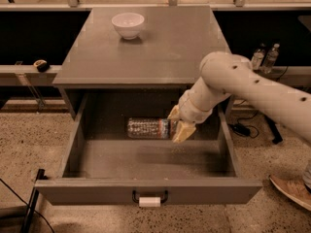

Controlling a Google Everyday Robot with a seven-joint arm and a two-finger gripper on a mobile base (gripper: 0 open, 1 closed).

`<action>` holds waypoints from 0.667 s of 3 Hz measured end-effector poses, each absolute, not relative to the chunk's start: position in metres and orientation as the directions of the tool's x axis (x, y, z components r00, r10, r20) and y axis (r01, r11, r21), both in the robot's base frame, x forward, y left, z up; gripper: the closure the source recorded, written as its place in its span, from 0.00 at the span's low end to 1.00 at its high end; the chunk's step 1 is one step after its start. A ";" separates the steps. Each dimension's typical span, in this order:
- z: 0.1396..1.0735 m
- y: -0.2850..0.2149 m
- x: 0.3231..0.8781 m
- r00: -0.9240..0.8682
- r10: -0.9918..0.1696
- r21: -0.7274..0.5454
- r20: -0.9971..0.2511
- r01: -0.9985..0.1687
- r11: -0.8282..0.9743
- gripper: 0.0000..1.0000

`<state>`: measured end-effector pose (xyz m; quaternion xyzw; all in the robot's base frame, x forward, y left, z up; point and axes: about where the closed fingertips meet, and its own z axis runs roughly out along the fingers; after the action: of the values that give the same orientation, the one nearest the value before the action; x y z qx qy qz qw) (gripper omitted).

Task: Place water bottle into top drawer

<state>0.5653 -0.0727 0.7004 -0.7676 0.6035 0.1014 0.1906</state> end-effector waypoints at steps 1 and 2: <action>0.646 -0.057 0.584 0.261 -0.895 -0.201 -0.362 -0.959 -0.198 1.00; 0.646 -0.056 0.586 0.263 -0.894 -0.212 -0.363 -0.957 -0.196 0.81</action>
Offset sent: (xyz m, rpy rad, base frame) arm 0.0153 0.0131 -0.0458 -0.0139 -0.0290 -0.0035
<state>0.5862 -0.0563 0.6463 -0.7691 0.6018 0.0794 0.2000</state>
